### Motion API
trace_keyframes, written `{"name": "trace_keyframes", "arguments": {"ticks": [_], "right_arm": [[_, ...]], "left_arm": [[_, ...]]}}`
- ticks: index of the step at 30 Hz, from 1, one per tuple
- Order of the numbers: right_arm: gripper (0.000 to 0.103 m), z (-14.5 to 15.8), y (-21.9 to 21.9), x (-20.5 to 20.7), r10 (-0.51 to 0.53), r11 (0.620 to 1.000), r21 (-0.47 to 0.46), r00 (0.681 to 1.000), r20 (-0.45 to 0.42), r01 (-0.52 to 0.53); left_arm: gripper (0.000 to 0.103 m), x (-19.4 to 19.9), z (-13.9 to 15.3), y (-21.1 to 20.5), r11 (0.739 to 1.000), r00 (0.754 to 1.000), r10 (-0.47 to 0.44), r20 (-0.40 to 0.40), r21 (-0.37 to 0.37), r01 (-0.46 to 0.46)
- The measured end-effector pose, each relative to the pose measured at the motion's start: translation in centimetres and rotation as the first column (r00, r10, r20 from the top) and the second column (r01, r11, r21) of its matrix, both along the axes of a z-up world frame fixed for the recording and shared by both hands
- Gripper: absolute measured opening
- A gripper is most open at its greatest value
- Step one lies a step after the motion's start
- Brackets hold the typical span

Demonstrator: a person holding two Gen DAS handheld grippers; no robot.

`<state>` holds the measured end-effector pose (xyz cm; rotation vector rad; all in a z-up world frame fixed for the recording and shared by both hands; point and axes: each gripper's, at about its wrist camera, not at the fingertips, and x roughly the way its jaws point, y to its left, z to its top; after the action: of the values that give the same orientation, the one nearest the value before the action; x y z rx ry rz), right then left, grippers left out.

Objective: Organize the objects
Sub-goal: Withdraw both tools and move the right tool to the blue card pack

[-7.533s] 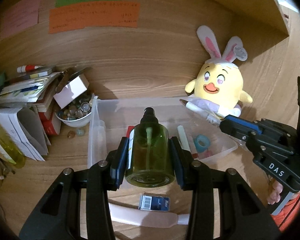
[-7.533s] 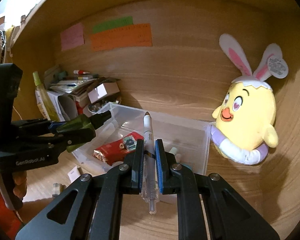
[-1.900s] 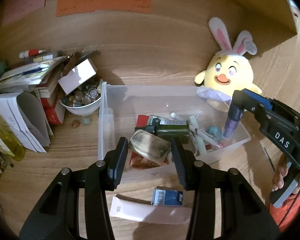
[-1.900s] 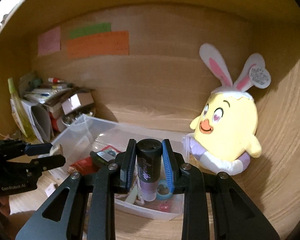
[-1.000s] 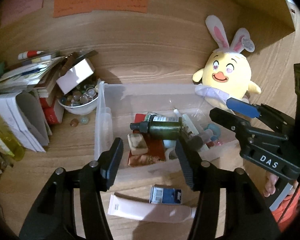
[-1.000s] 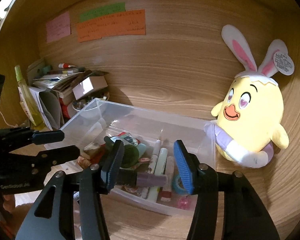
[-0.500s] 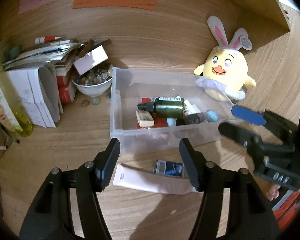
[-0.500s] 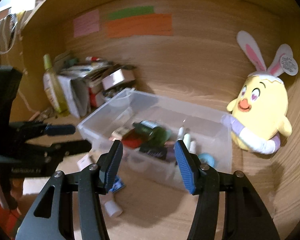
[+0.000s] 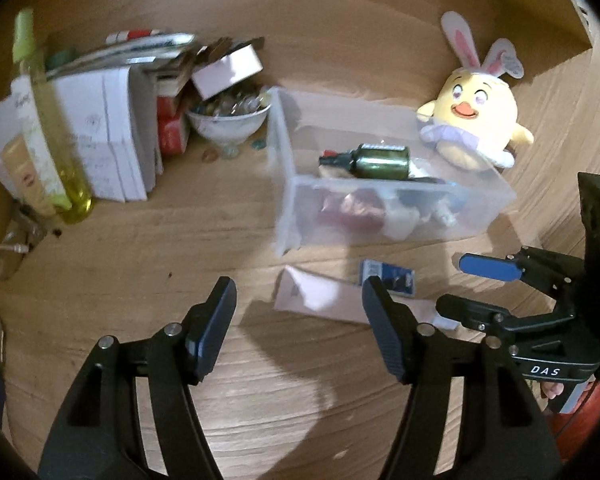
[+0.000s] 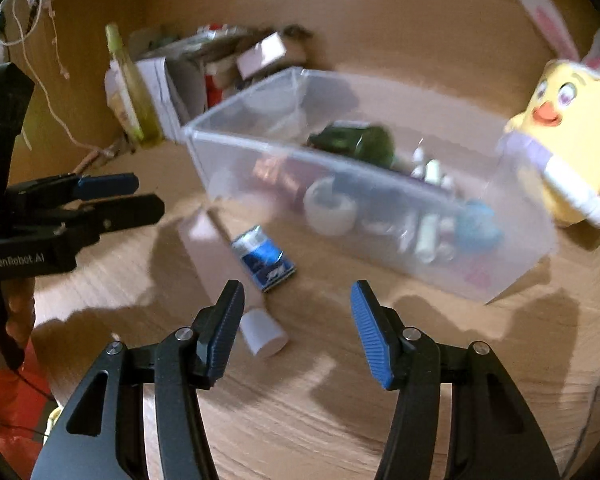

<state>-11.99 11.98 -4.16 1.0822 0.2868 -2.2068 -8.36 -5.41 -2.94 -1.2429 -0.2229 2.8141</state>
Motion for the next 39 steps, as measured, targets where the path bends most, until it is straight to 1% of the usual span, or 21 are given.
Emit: {"name": "trace_keyframes", "arguments": {"ticks": [6, 10, 12, 14, 17, 19, 22, 24, 26, 29, 31, 32, 35, 37, 39], "right_arm": [[0.052, -1.3, -1.3, 0.2, 0.041, 0.999, 0.004, 0.997, 0.062, -0.041], [0.054, -1.6, -2.2, 1.6, 0.124, 0.992, -0.010, 0.989, 0.087, -0.123], [0.054, -1.4, -2.5, 2.5, 0.188, 0.982, -0.036, 0.977, 0.103, -0.185], [0.054, -1.1, -2.5, 3.2, 0.203, 0.979, -0.034, 0.975, 0.086, -0.201], [0.054, -0.4, -1.8, 3.0, 0.156, 0.988, -0.013, 0.987, 0.044, -0.156], [0.054, 0.1, -0.9, 2.2, 0.106, 0.994, 0.002, 0.994, 0.020, -0.106], [0.054, 0.5, 0.6, 0.5, 0.028, 0.999, 0.016, 1.000, 0.003, -0.028], [0.054, 0.6, 1.0, -0.7, -0.010, 1.000, 0.022, 1.000, 0.005, 0.010], [0.053, 0.3, 0.5, -1.5, -0.014, 0.999, 0.045, 1.000, 0.007, 0.014], [0.051, -0.3, -1.2, -1.7, 0.027, 0.996, 0.085, 1.000, 0.004, -0.027], [0.045, -0.6, -2.7, -1.6, 0.061, 0.991, 0.118, 0.998, -0.011, -0.060], [0.044, -0.7, -3.3, -1.7, 0.073, 0.989, 0.128, 0.997, -0.014, -0.071], [0.035, -1.4, -4.9, -1.9, 0.089, 0.982, 0.168, 0.996, -0.022, -0.084], [0.029, -1.3, -5.3, -2.2, 0.088, 0.984, 0.155, 0.996, -0.008, -0.086], [0.028, -1.3, -5.5, -2.1, 0.094, 0.984, 0.156, 0.996, -0.010, -0.091]], "left_arm": [[0.065, 0.0, -1.0, -0.7, 1.000, 1.000, 0.002, 0.030, 0.017, -0.003], [0.065, -0.1, -1.3, -0.3, 1.000, 0.999, -0.008, 0.038, 0.015, 0.008], [0.065, -0.3, -1.4, 0.1, 1.000, 0.999, -0.018, 0.041, 0.016, 0.018], [0.065, -0.5, -1.3, 0.7, 0.999, 0.998, -0.036, 0.043, 0.013, 0.036], [0.066, -0.6, -1.1, 1.7, 0.998, 0.997, -0.068, 0.040, 0.008, 0.067], [0.066, -0.6, -1.0, 2.3, 0.996, 0.996, -0.084, 0.034, -0.004, 0.084], [0.067, -0.4, -0.8, 2.7, 0.996, 0.996, -0.083, 0.014, -0.031, 0.084], [0.071, -0.2, -0.9, 2.4, 0.997, 0.997, -0.083, 0.012, -0.005, 0.083], [0.071, -0.1, -1.2, 2.1, 0.996, 0.996, -0.083, 0.024, 0.023, 0.082], [0.071, 0.3, -1.5, 1.8, 0.997, 0.996, -0.079, 0.033, 0.028, 0.078], [0.072, 0.7, -1.6, 1.6, 0.997, 0.997, -0.076, 0.034, 0.027, 0.075], [0.072, 0.8, -1.6, 1.4, 0.997, 0.997, -0.074, 0.034, 0.030, 0.073], [0.074, 1.2, -1.7, 1.0, 0.997, 0.997, -0.067, 0.038, 0.043, 0.065], [0.074, 1.4, -1.8, 0.9, 0.996, 0.996, -0.069, 0.051, 0.053, 0.066], [0.074, 1.5, -2.0, 1.0, 0.996, 0.995, -0.074, 0.063, 0.057, 0.070]]}}
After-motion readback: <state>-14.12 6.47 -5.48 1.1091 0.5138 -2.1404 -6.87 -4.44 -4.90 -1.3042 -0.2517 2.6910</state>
